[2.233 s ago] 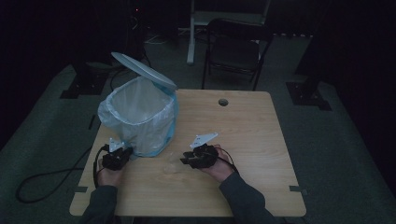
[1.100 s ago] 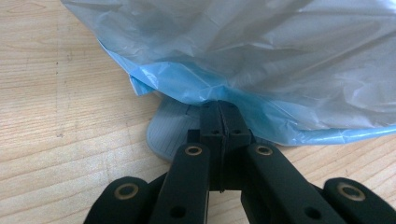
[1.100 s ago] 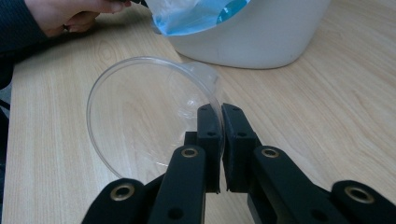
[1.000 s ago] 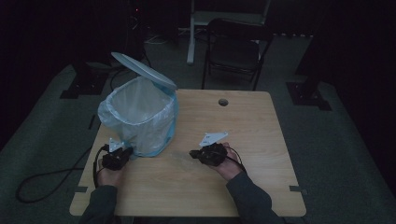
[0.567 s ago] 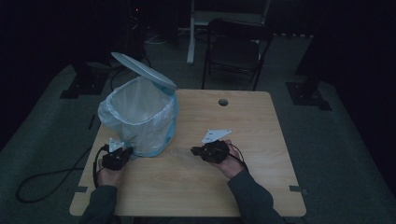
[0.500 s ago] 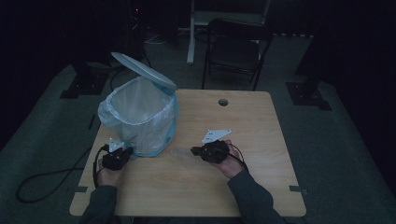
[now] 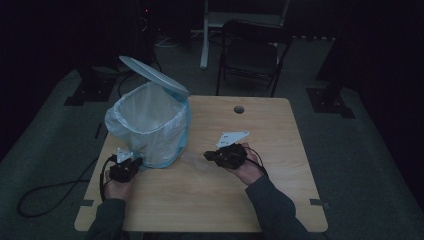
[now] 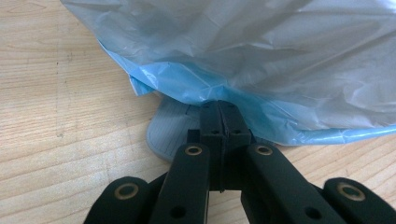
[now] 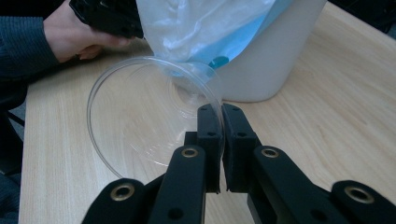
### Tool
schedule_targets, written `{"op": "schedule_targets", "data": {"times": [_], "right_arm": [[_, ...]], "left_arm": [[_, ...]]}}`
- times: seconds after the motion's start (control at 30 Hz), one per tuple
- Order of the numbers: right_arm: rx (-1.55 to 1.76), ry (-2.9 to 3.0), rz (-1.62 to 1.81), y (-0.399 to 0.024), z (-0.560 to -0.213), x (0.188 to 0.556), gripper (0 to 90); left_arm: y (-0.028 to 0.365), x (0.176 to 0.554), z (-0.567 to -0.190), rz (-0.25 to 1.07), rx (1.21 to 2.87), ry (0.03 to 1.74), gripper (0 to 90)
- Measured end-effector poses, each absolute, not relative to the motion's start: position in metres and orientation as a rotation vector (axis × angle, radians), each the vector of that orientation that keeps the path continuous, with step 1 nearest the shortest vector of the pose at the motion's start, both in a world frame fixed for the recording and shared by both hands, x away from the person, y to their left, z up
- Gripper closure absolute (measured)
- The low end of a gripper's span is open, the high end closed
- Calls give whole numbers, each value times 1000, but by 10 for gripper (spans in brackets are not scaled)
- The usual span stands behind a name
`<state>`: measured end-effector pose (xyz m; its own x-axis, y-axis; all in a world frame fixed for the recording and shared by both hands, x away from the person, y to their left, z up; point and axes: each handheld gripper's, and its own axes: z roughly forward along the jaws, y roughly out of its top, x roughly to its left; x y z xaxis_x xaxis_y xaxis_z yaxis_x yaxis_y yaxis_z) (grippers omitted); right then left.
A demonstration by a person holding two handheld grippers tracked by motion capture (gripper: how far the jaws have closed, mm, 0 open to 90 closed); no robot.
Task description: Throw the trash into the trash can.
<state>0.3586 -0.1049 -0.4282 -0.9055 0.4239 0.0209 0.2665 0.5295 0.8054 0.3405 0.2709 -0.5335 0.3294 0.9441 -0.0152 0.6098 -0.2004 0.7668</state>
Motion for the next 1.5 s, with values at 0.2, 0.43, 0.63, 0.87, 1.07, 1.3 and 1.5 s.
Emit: {"op": "schedule_targets", "data": {"times": [0.2,0.43,0.63,0.87,1.07,1.3,1.5], "right_arm": [[577,2576,1324,-106,-420,359,867],[554,2569,1308,-104,-409,359,867],[526,2562,1318,-104,-397,360,867],[508,2546,1341,-105,-386,360,867],[488,2537,1355,-107,-376,360,867],[483,2527,1382,-108,-366,361,867],[458,2518,1392,-107,-357,362,867]], "left_arm": [[271,340,-534,622,1909,1367,900],[271,341,-534,622,1911,1365,900],[271,340,-534,624,1913,1364,900],[271,340,-534,623,1912,1365,900],[271,340,-534,622,1909,1366,900],[271,340,-534,623,1911,1365,900],[271,340,-534,622,1909,1366,900]]}}
